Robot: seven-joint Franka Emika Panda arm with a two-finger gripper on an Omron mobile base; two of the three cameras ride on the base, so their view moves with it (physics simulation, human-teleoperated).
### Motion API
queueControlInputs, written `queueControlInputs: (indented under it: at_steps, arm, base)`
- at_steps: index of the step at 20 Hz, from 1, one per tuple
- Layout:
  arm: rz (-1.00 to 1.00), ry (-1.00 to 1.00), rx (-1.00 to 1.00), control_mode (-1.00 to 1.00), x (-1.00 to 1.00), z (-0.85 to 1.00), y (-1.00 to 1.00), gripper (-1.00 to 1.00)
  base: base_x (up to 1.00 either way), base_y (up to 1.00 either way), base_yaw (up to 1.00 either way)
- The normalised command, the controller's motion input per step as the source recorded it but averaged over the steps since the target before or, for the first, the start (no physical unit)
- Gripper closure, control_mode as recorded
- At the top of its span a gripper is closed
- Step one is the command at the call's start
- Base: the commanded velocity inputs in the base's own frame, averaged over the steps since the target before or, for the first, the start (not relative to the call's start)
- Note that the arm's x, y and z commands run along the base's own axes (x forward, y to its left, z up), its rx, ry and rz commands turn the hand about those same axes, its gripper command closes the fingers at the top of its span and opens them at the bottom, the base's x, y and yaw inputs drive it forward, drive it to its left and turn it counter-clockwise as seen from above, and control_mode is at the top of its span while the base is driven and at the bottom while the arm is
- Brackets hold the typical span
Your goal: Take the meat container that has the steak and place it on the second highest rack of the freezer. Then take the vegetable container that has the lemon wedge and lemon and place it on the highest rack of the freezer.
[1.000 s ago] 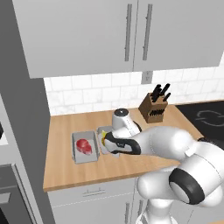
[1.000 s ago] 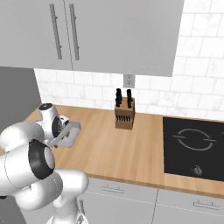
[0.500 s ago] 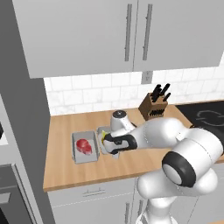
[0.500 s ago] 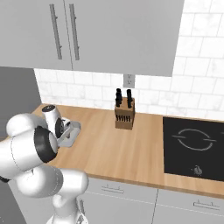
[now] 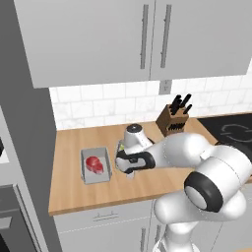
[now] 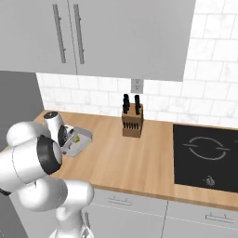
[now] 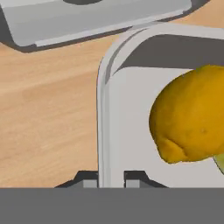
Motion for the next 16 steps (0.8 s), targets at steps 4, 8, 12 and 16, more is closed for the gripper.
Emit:
queueControlInputs:
  at_steps: [4, 8, 12, 16]
  arm:
    - [0.16, -0.16, 0.0, -1.0, -0.36, 0.63, -0.08, 1.0]
    - [0.2, -0.24, 0.0, -1.0, -0.45, 0.89, -0.43, 1.0]
    - [0.26, -0.22, 0.0, -1.0, -0.4, 0.69, -0.74, 1.0]
    - [0.3, -0.06, 0.0, -1.0, -0.41, 0.45, -0.62, 1.0]
  base:
    - [0.0, 0.0, 0.0]
    - [0.0, 0.0, 0.0]
    - [0.0, 0.0, 0.0]
    - [0.0, 0.0, 0.0]
